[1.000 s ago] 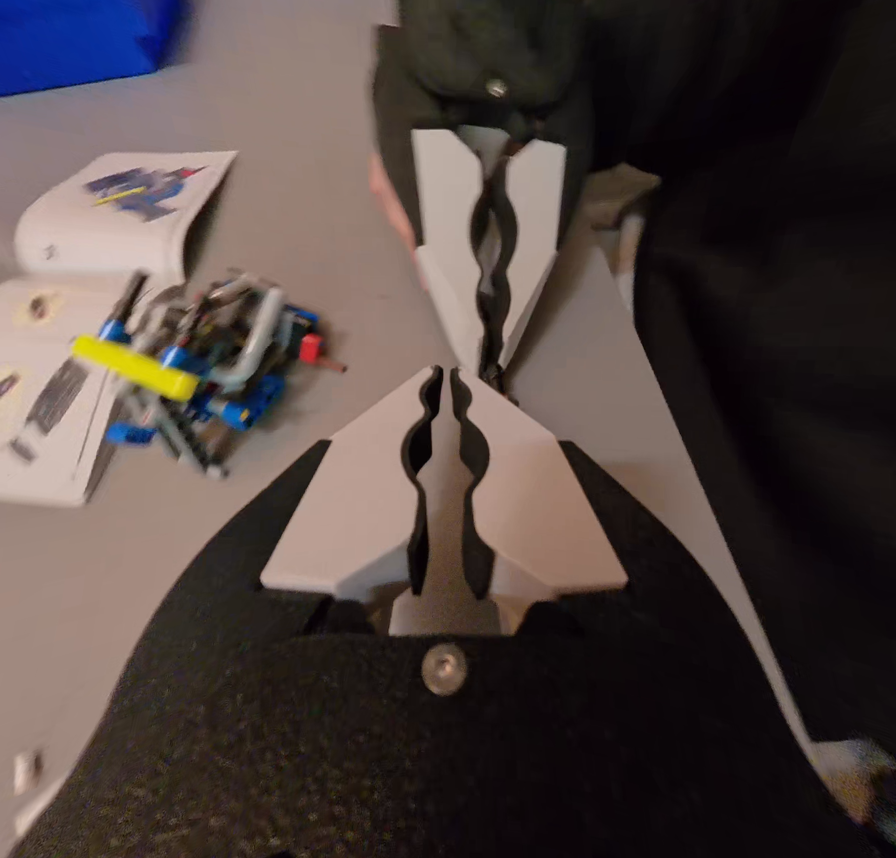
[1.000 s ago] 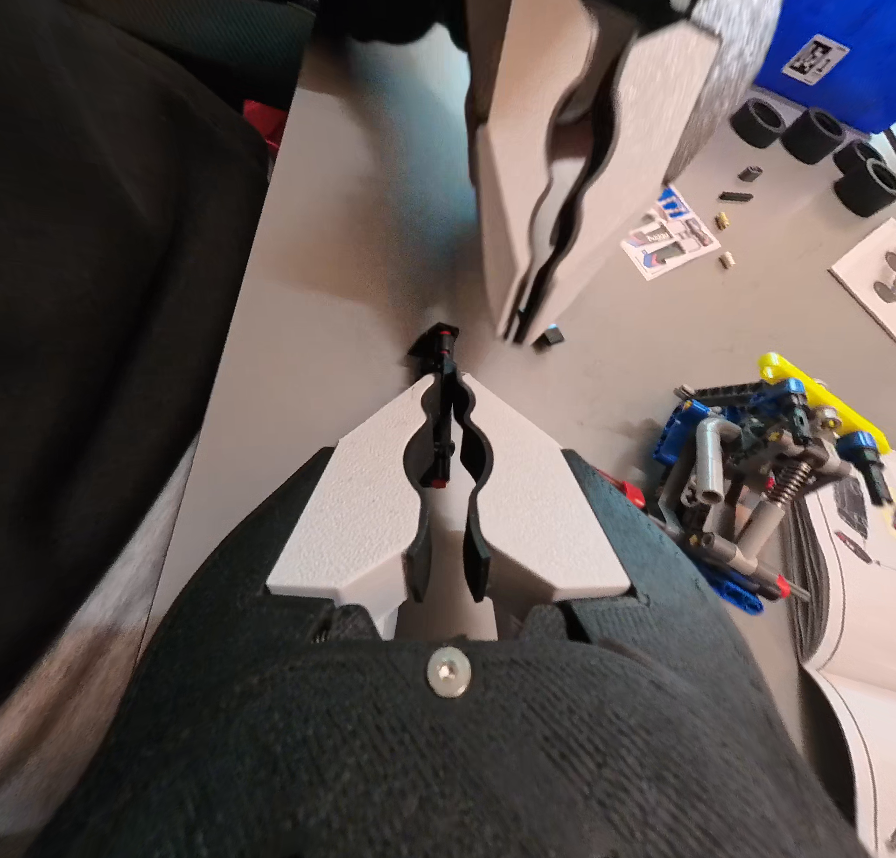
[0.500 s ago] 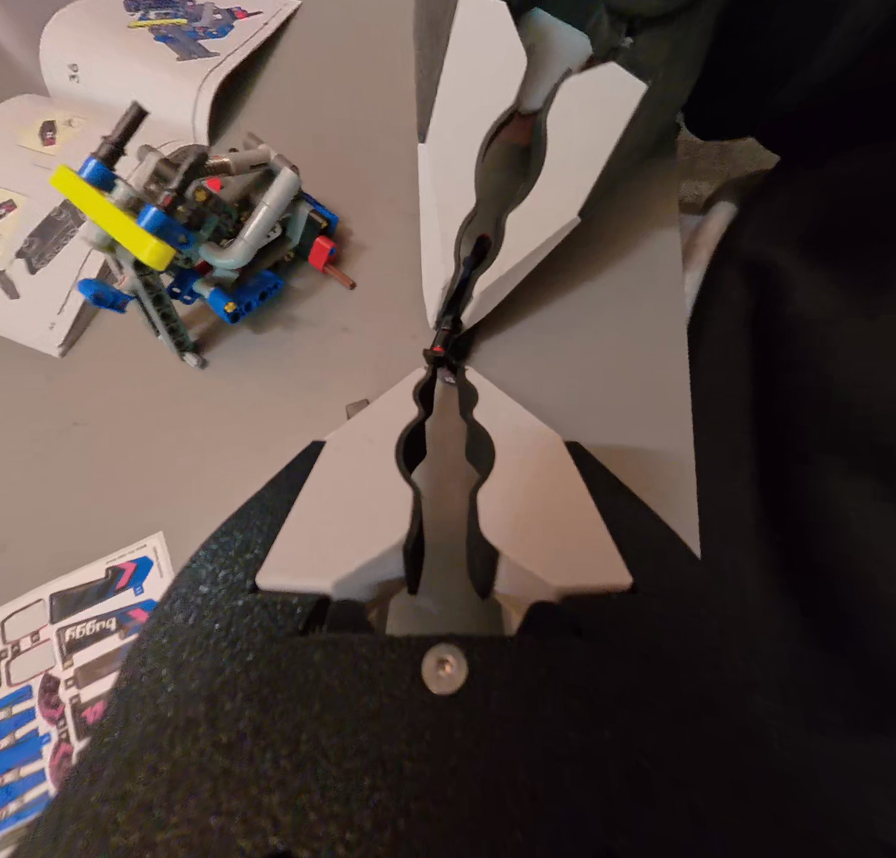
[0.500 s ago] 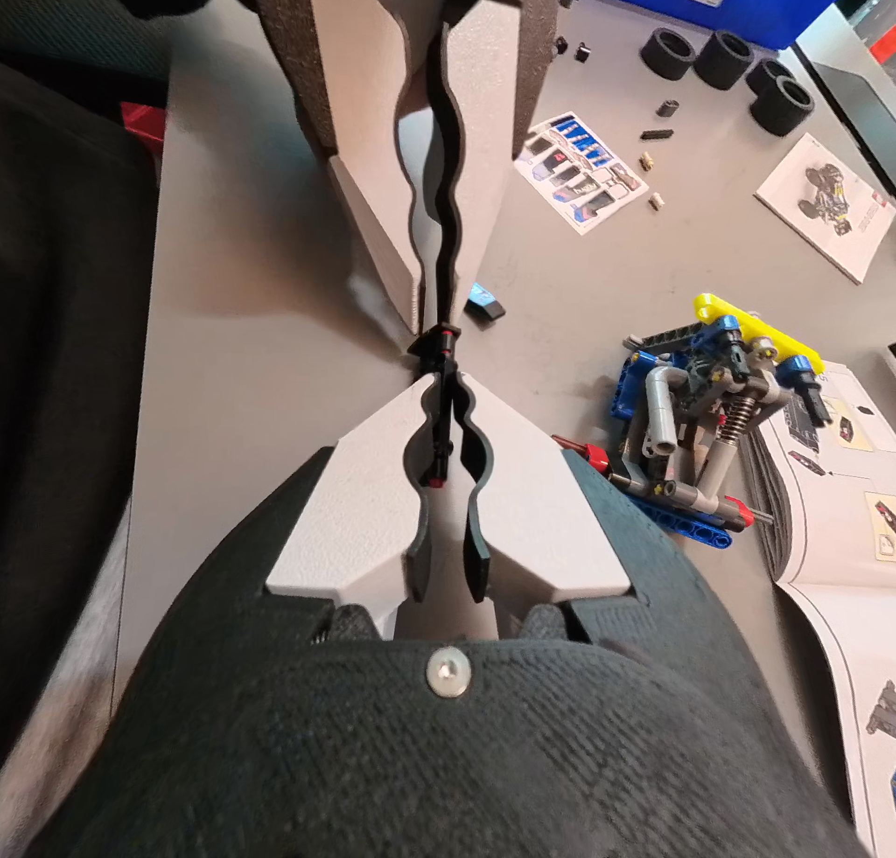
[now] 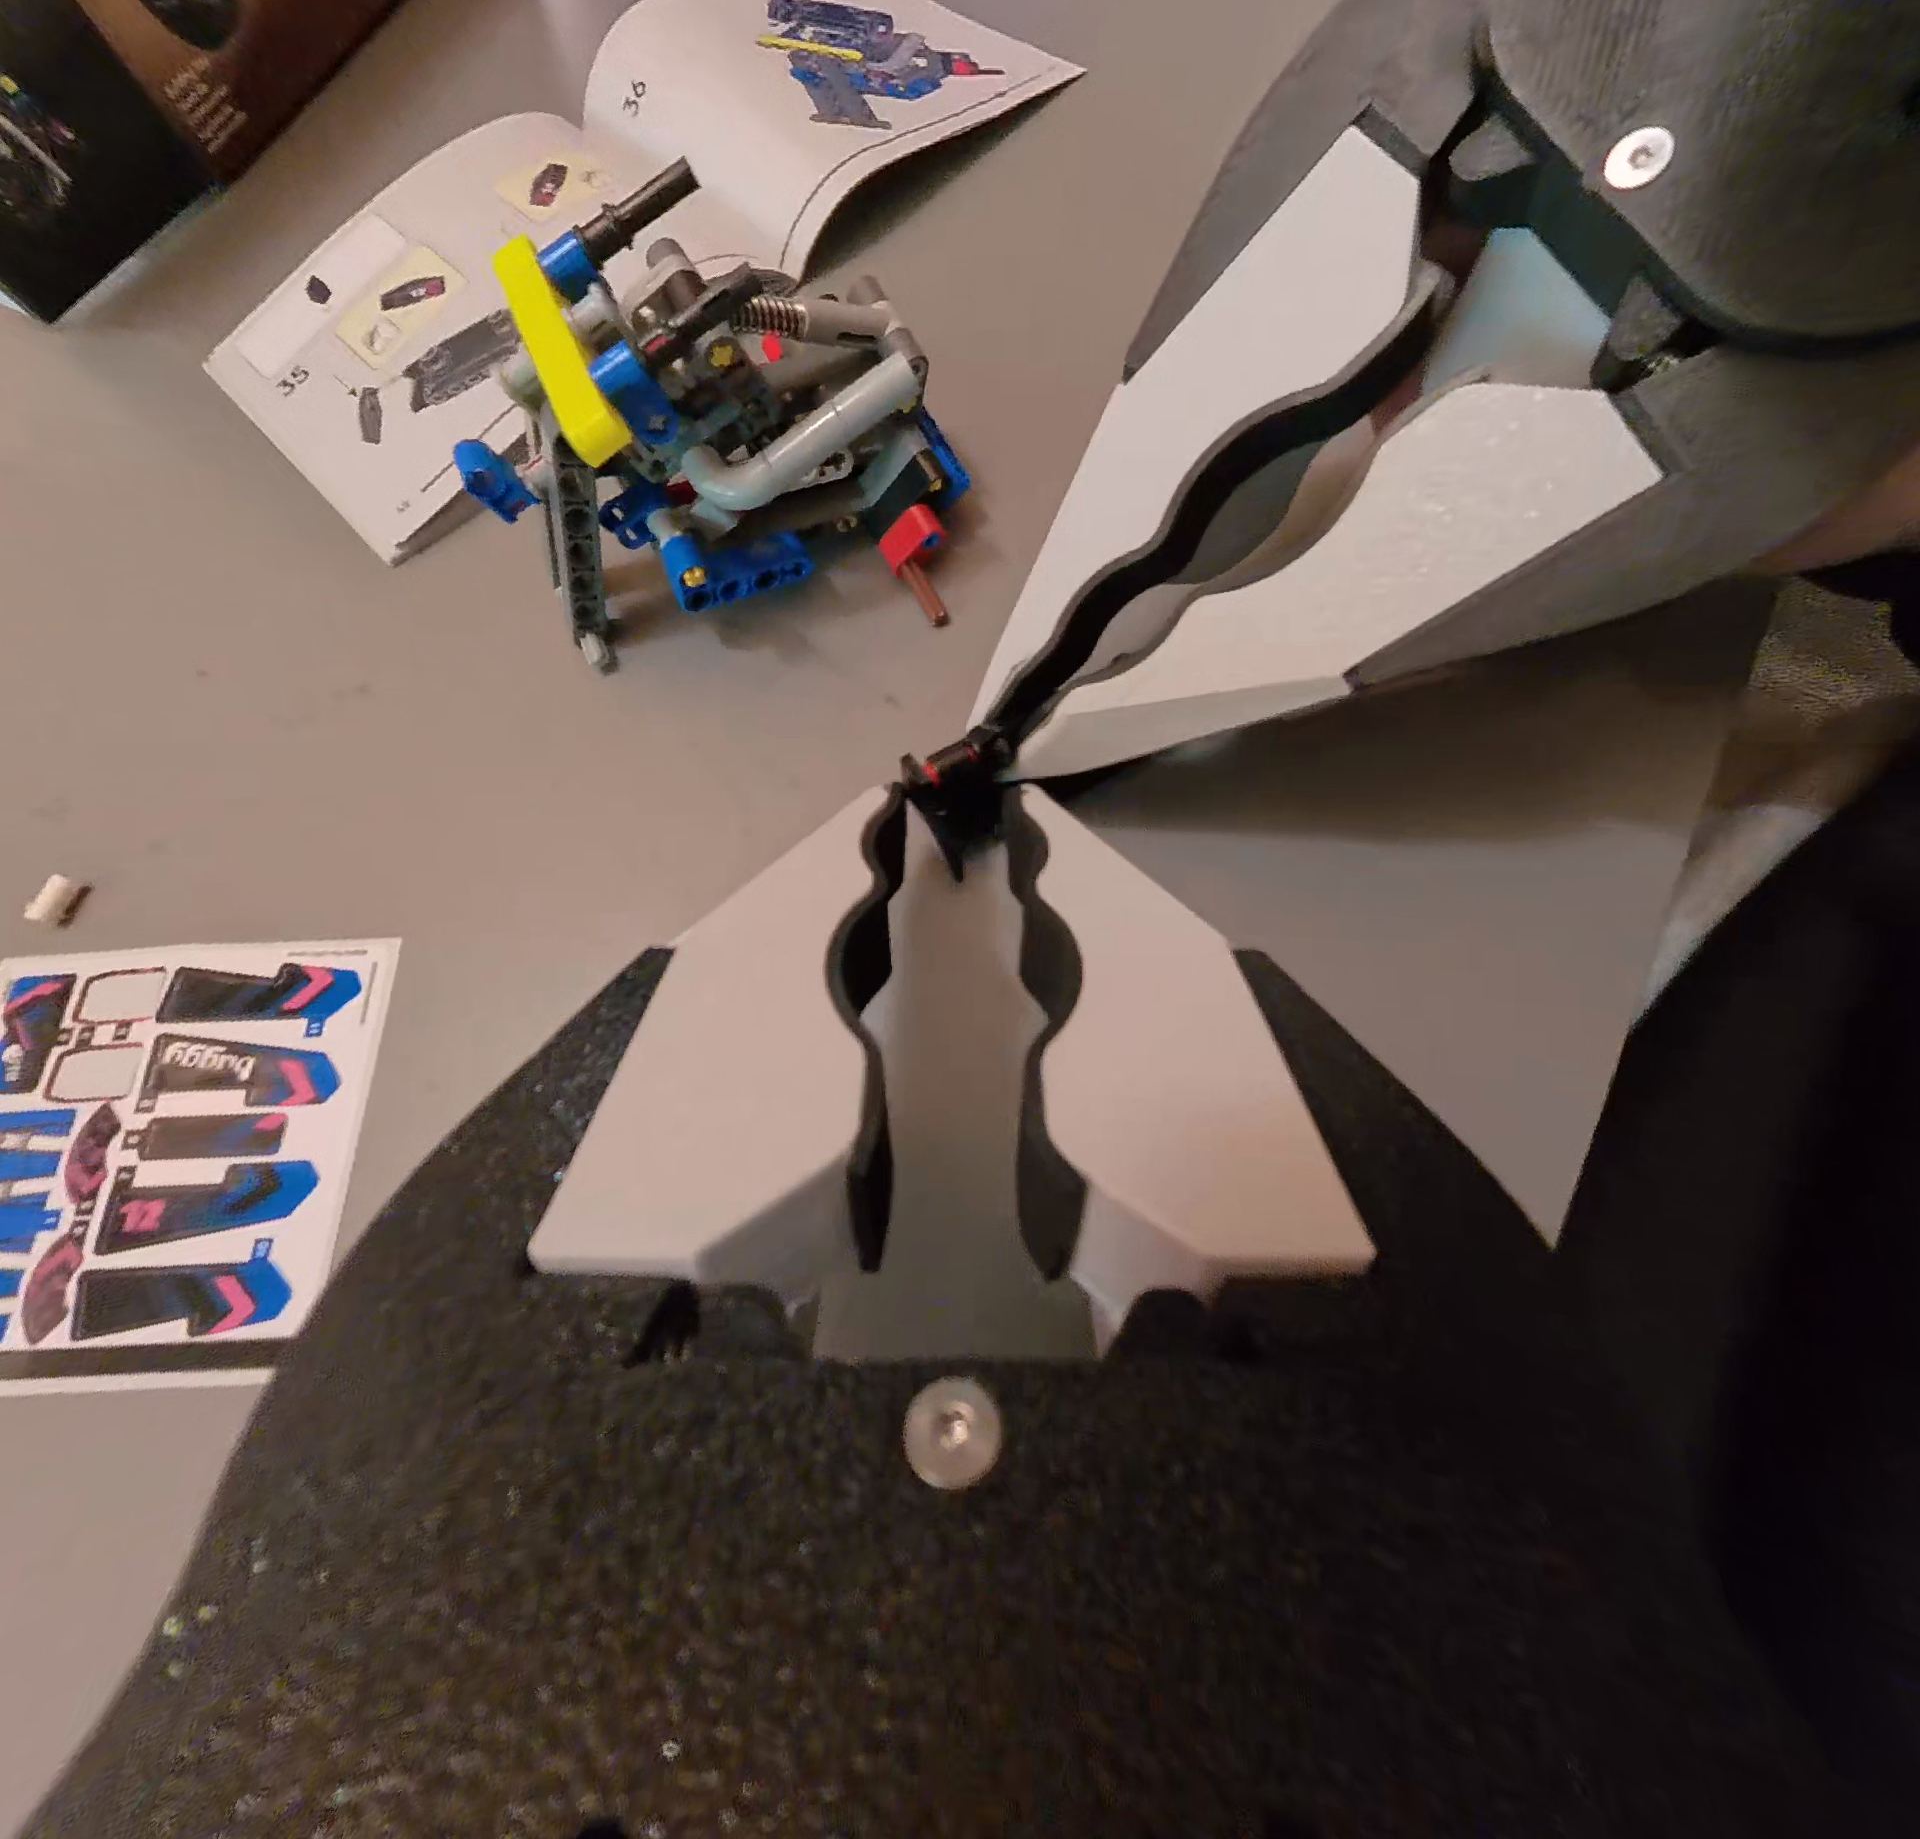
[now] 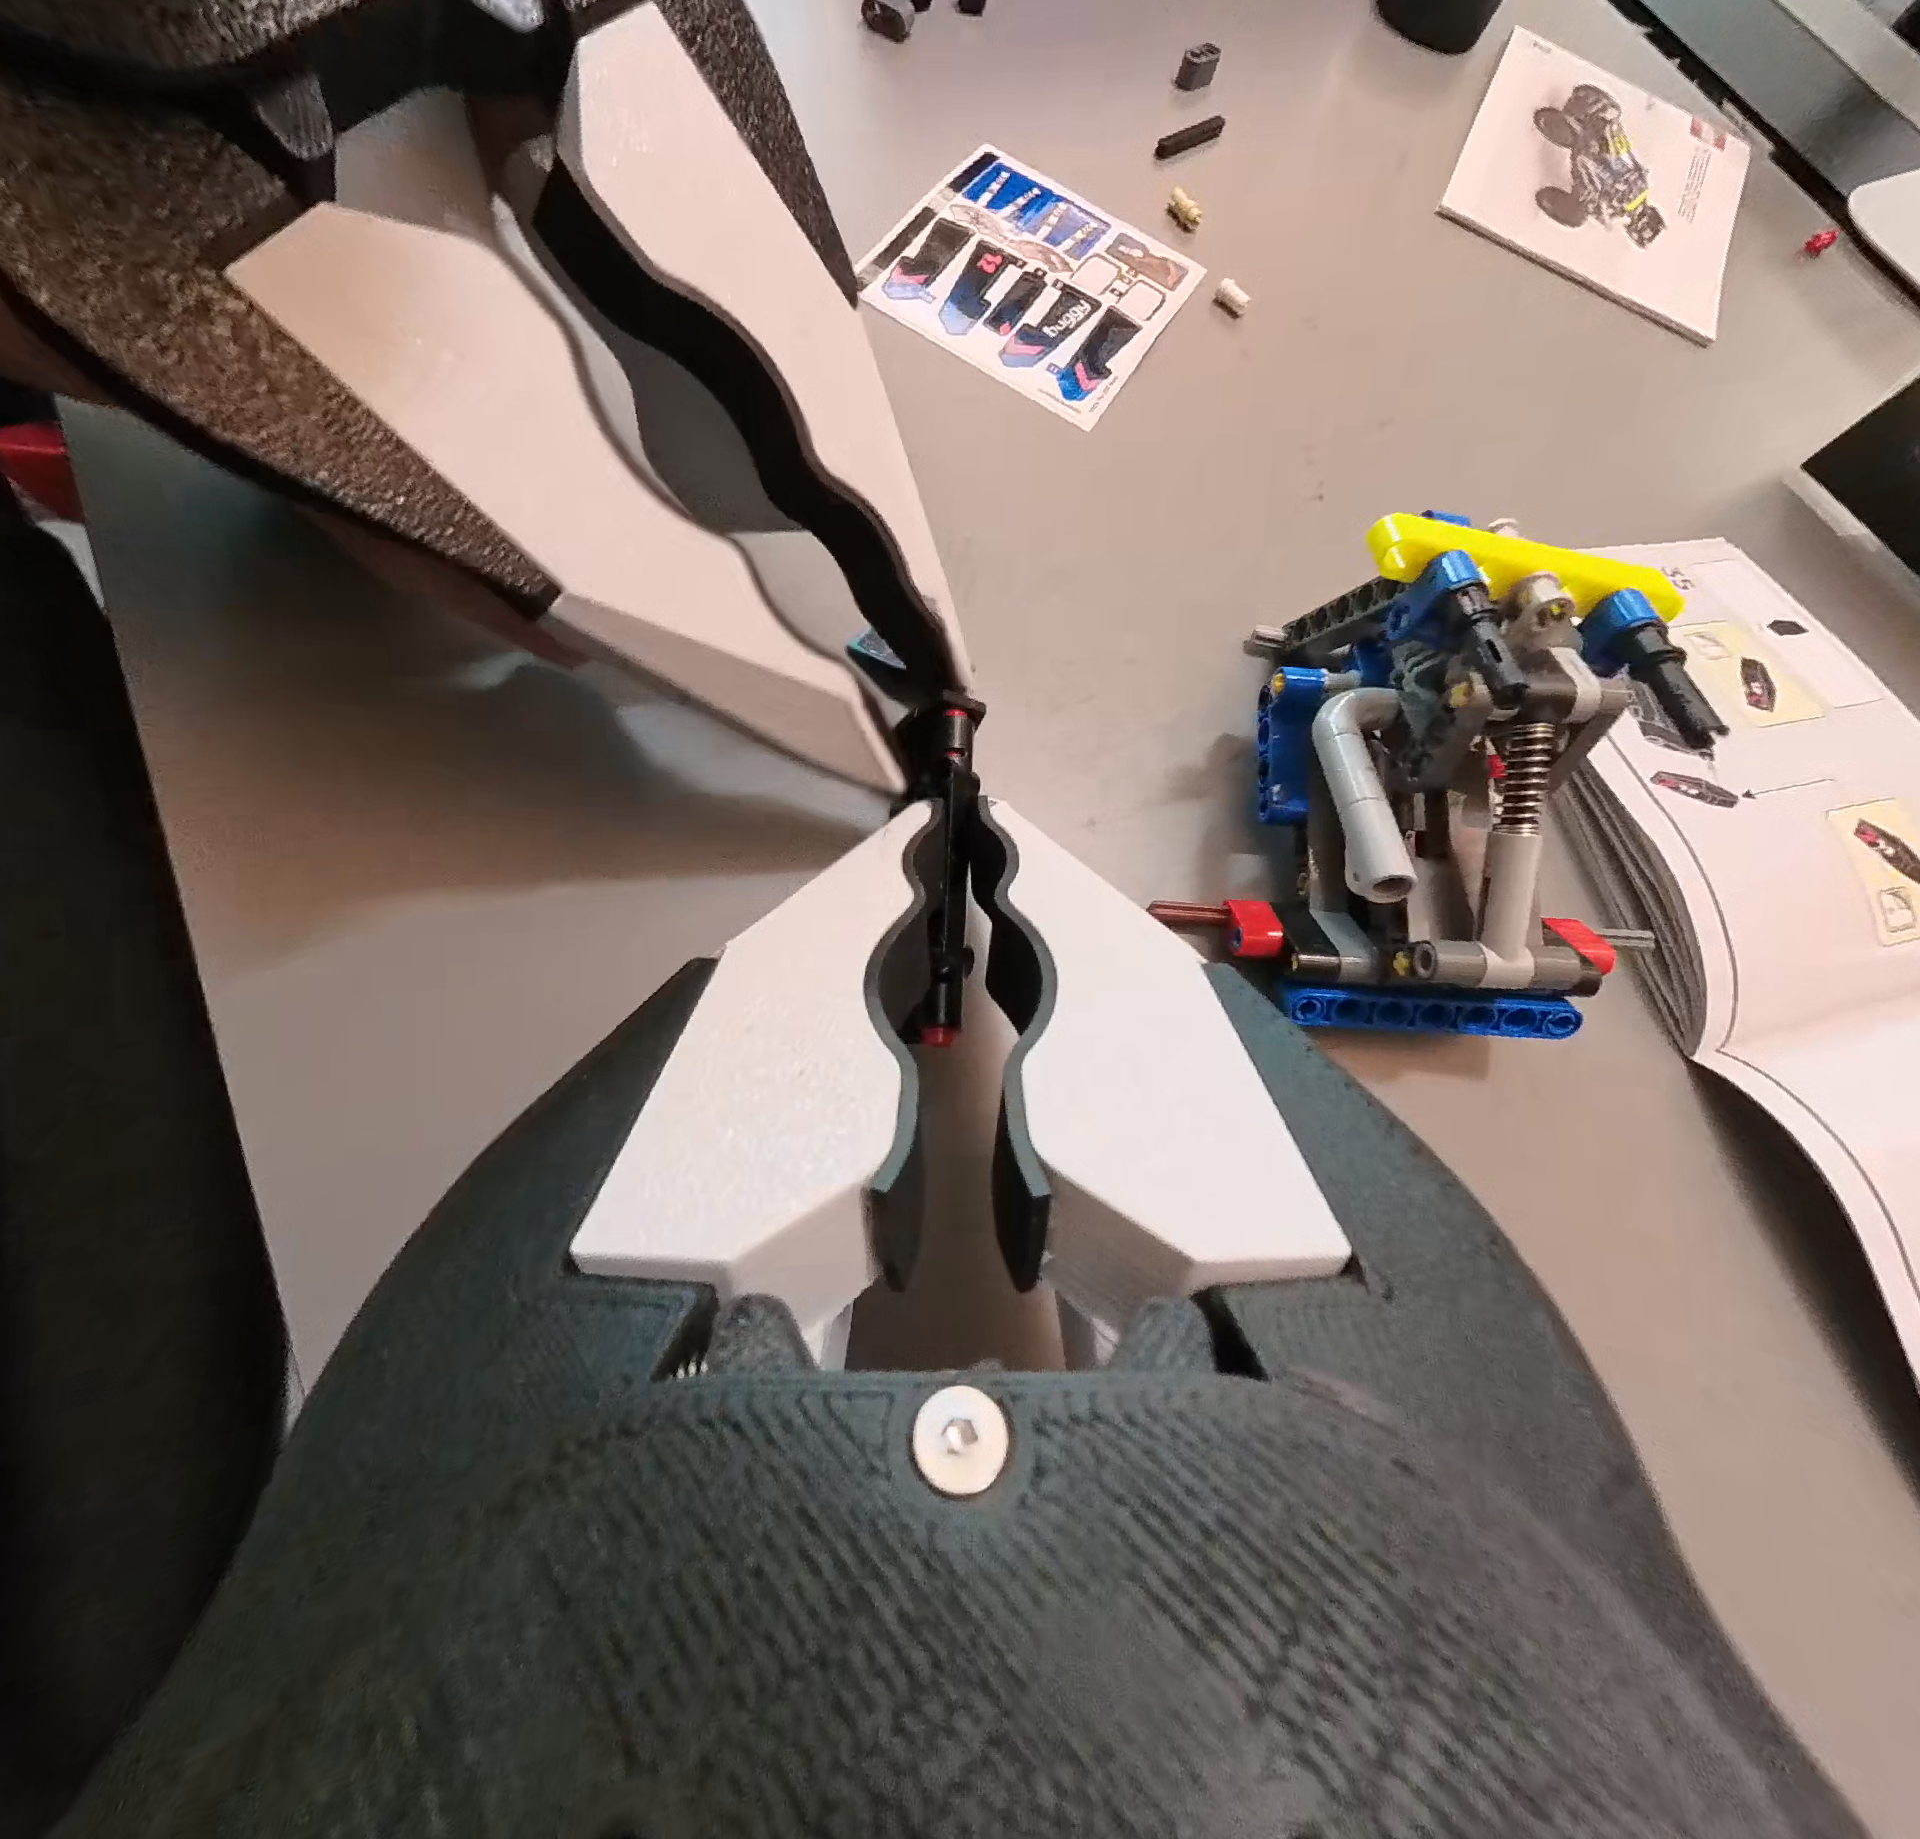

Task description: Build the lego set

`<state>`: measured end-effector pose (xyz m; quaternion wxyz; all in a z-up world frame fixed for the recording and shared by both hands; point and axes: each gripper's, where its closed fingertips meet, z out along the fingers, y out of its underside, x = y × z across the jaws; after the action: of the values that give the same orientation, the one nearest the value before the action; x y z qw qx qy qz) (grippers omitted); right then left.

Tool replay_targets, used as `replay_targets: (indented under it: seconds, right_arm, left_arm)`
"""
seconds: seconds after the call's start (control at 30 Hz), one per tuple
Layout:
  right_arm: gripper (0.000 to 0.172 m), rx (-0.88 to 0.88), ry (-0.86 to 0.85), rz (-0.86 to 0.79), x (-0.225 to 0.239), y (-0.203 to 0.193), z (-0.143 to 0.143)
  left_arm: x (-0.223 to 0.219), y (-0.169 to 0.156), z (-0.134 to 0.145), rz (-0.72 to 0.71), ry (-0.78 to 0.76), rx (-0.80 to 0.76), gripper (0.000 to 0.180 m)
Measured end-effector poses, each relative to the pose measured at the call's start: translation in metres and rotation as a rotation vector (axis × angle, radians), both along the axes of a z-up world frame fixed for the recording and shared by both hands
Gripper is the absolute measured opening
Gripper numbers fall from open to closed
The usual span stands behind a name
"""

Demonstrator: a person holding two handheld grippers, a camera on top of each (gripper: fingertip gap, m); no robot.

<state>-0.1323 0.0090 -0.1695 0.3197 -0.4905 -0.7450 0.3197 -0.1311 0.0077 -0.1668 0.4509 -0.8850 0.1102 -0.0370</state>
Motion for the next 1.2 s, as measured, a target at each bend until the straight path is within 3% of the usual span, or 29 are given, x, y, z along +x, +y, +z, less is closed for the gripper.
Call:
replay_targets:
  seconds: [0.27, 0.53, 0.73, 1.2]
  right_arm:
    - [0.001, -0.021, -0.011, -0.044, -0.0003, 0.0022, -0.0005]
    - [0.0, -0.024, -0.016, -0.067, -0.0004, 0.0048, -0.0009]
    - [0.0, -0.033, -0.019, -0.067, 0.0005, 0.0049, -0.0003]
    - [0.0, -0.045, -0.024, -0.044, 0.0011, 0.0065, -0.0001]
  left_arm:
    - [0.0042, 0.0029, -0.0029, 0.03, 0.061, -0.006, 0.027]
    - [0.0025, 0.007, -0.0057, 0.058, 0.154, -0.007, 0.025]
    - [0.0035, 0.0072, -0.0053, 0.027, 0.28, 0.021, 0.024]
    - [0.0048, 0.0098, -0.0044, -0.049, 0.405, 0.068, 0.023]
